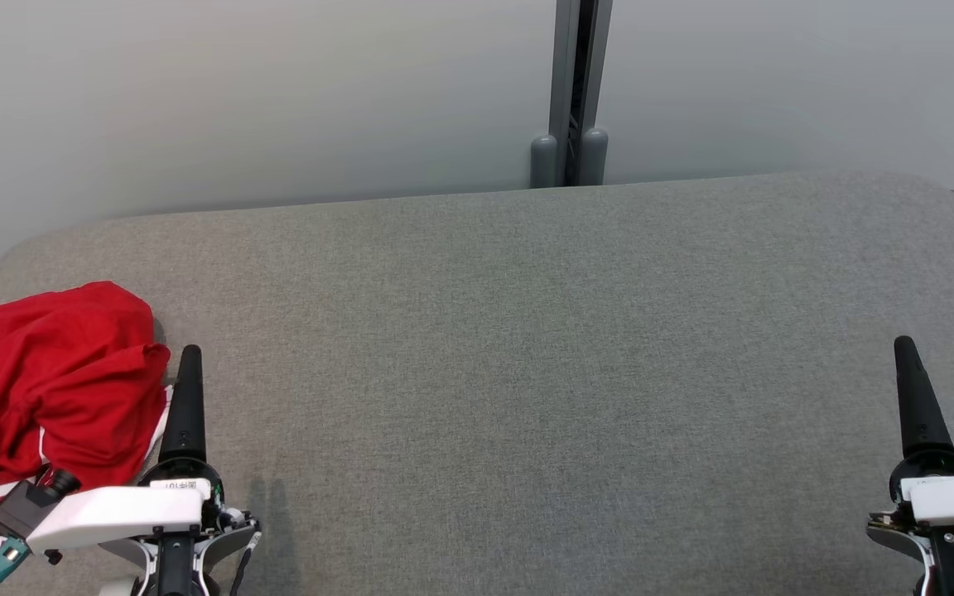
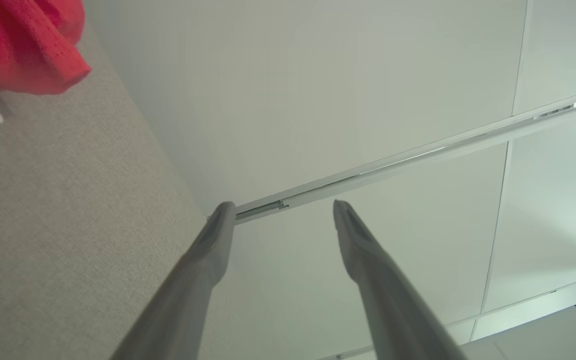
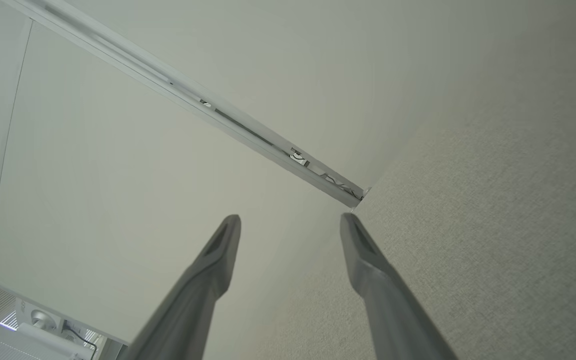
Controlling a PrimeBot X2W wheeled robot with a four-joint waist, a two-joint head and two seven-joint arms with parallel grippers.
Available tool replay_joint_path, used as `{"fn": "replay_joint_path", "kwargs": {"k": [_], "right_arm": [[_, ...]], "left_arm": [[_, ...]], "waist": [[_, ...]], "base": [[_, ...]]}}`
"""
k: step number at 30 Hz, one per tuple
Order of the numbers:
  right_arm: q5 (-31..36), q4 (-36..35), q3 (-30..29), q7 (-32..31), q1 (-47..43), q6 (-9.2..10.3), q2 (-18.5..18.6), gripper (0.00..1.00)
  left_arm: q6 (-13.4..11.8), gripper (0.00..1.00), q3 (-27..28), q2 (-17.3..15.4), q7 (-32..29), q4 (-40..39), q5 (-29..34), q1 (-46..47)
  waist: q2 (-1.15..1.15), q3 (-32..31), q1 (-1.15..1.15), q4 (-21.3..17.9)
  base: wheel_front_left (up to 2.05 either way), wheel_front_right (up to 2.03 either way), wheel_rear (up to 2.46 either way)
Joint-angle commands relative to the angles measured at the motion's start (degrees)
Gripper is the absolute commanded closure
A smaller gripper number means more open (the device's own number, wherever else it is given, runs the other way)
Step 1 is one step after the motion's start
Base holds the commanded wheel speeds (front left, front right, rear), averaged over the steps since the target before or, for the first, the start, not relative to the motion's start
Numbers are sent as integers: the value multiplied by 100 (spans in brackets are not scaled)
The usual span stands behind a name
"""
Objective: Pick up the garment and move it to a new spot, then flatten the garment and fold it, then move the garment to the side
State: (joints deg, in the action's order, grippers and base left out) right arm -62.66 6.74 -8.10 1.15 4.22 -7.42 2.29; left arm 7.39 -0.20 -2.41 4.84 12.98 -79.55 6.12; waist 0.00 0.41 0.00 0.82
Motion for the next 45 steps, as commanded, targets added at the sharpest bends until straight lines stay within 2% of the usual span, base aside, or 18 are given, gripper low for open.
{"fn": "replay_joint_path", "kwargs": {"k": [1, 5, 10, 23, 33, 45], "right_arm": [[222, -119, 29, 65, 150, -8, 63, 0], [706, -243, 121, 132, 206, -8, 57, 0], [1556, -478, 265, 260, 287, -8, 41, 0], [2960, -515, 619, 518, 311, -9, 15, 0], [3919, -371, 861, 691, 376, -9, 23, 0], [4678, -125, 932, 878, 466, -10, 39, 0]], "left_arm": [[-23, 0, 47, -26, 46, -149, 137, 87], [-84, 0, 67, -27, 94, -328, 440, 73], [-296, 0, 13, -31, 186, -686, 1112, 29], [-716, 0, -466, -37, 375, -1277, 3286, -133], [-1089, 0, -844, -41, 501, -1285, 4696, -229], [-1408, 0, -1098, -54, 645, -872, 5922, -261]], "waist": [[0, 2, 0, 1], [0, 13, 0, 6], [0, 38, 0, 10], [0, 48, 0, 14], [0, 54, 0, 9], [0, 105, 0, 12]], "base": [[0, 0, 0], [0, 0, 0], [0, 0, 0], [0, 0, 0], [0, 0, 0], [0, 0, 0]]}}
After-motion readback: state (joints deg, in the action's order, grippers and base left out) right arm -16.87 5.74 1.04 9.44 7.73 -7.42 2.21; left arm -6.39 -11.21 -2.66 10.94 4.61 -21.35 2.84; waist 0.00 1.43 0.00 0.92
